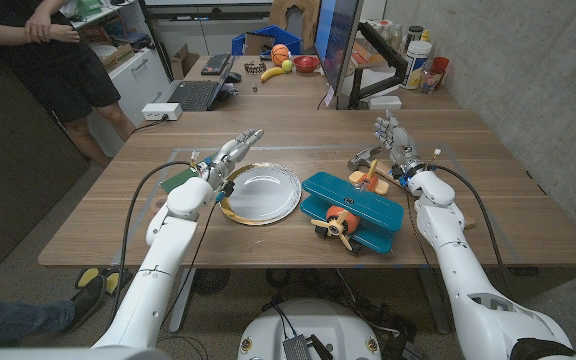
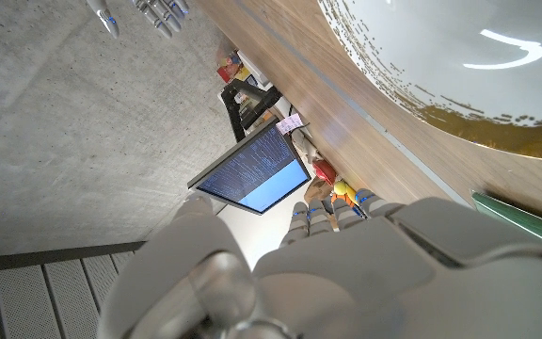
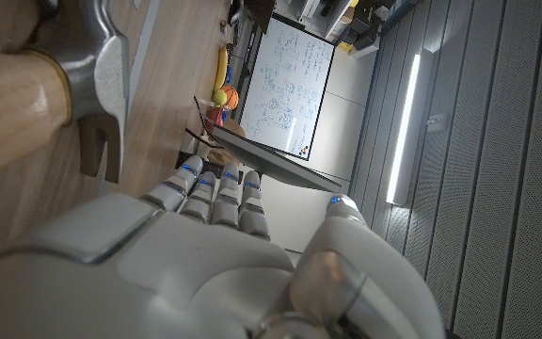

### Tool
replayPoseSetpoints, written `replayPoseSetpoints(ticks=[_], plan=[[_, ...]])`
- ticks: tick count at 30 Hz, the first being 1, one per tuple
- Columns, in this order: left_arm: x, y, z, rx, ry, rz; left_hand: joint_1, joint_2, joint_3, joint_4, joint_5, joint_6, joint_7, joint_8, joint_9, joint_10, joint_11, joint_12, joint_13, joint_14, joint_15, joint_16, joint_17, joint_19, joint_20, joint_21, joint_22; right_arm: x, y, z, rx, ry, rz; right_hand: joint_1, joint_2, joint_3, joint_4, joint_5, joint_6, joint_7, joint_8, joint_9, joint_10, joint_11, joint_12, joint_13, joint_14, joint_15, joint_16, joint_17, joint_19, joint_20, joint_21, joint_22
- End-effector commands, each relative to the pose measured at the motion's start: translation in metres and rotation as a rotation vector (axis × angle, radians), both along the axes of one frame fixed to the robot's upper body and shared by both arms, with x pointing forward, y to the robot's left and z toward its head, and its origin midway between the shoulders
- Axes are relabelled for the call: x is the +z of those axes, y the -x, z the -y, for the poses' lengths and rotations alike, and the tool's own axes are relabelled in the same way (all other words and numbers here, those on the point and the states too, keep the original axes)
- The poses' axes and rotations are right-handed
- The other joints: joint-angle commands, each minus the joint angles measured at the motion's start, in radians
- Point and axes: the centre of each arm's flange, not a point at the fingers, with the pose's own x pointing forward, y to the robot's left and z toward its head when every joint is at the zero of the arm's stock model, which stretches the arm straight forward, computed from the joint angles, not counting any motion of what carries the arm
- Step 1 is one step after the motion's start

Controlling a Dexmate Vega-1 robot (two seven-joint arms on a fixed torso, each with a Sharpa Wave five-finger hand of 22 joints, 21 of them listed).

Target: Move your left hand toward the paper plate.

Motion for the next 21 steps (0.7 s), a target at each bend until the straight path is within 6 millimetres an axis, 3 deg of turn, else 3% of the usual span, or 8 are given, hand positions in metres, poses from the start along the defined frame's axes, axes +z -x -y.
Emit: replayPoseSetpoints(ticks=[1,21], plan=[[0.0006,0.0029,0.0064,0.048,-0.040,0.005,0.009,0.000,0.003,-0.006,-0.007,0.000,0.003,0.004,0.003,0.003,0.001,0.004,0.002,-0.001,0.002,0.006,0.003,-0.099,-0.045,-0.002,0.006,0.0036,0.0009,0.0006,-0.003,0.009,0.011,0.012,0.000,0.000,-0.002,0.007,0.011,0.002,0.006,0.005,0.013,-0.003,0.007,0.003,0.011,-0.003,0.003,0.002,0.009,0.005,-0.003,0.002],[-0.0005,-0.0011,0.0162,0.088,-0.122,0.006,0.014,0.001,0.002,-0.009,-0.012,0.002,0.003,0.004,0.003,0.003,-0.001,0.004,0.002,-0.003,0.003,0.005,0.004,-0.105,-0.045,0.000,0.007,0.0079,0.0031,0.0012,-0.013,0.003,0.022,0.011,0.001,-0.002,-0.003,0.007,0.003,0.001,0.002,0.005,0.012,-0.005,0.005,0.003,0.014,-0.004,0.003,0.002,0.011,0.005,-0.009,0.002]])
